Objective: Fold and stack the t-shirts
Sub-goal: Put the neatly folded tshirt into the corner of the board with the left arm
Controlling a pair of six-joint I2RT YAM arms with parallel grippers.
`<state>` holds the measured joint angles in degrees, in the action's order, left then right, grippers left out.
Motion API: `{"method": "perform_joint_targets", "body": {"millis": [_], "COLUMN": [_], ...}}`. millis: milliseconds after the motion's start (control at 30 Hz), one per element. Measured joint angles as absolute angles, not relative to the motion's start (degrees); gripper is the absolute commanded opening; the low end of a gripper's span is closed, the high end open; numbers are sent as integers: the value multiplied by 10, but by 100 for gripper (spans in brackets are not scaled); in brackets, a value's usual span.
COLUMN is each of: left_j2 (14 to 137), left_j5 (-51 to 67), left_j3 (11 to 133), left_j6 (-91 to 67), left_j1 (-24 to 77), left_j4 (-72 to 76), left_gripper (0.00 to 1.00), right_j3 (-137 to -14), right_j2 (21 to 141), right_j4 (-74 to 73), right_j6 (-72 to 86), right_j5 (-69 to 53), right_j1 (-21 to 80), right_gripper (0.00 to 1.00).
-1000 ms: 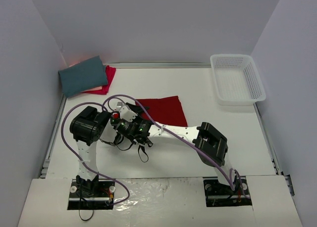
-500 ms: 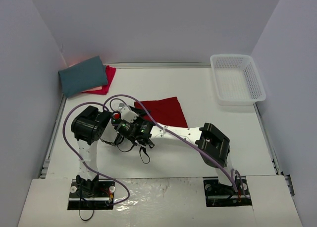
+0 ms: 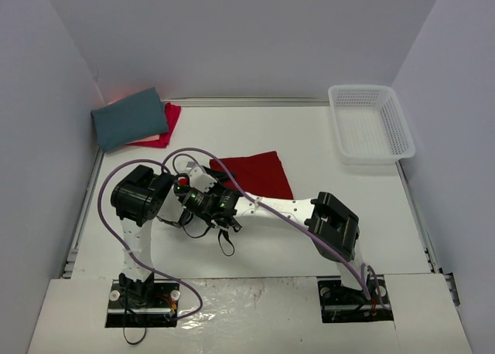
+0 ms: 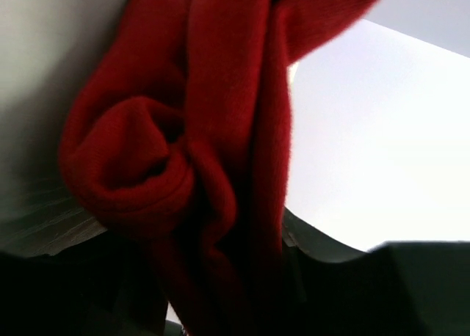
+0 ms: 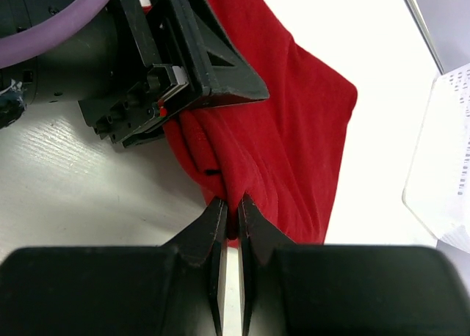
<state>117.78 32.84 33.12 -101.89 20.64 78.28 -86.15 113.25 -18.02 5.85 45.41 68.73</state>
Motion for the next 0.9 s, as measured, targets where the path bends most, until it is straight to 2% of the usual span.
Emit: {"method": "perform_joint_targets", "body": {"millis": [67,100,200,233,300,333,367,433,467,533,567,767,900], "left_j2": [1178,1178,1178,1178,1178,1178,1178,1178,1178,1178,1178,1178,1178], "left_j5": [331,333,337,339,341,341,342,342,343,343,344,347,348], "left_j3": [331,331,331,331,331,331,331,331,331,331,331,331,331], "left_j6": [-1025,-1027,-1031,-1033,-1032,-1032,-1031,-1030,-1030,-1027,-1026,-1016,-1005], "left_j1": [208,209,211,211,211,211,211,211,211,211,211,212,214], "left_j4": [775,771,765,765,764,763,761,759,758,757,757,756,756], "left_gripper": [33,20,3,2,2,2,2,2,2,2,2,2,2], "right_j3": [-859,-859,-857,-856,-855,-854,-853,-851,-849,-845,-841,-815,-811], "right_j2": [1133,1133,1133,1133,1133,1133,1133,1133,1133,1133,1132,1107,1042], "right_j4": [-179,-178,-178,-178,-178,-176,-176,-173,-173,-172,-171,-183,-217], "right_j6": [60,60,60,60,61,63,65,67,67,74,75,91,109], "right_j5": [454,454,453,453,453,453,453,454,454,454,454,444,438], "right_j1": [687,687,688,688,688,688,688,689,689,691,691,695,701], "right_gripper": [0,0,0,0,13,24,48,61,75,96,100,100,100]}}
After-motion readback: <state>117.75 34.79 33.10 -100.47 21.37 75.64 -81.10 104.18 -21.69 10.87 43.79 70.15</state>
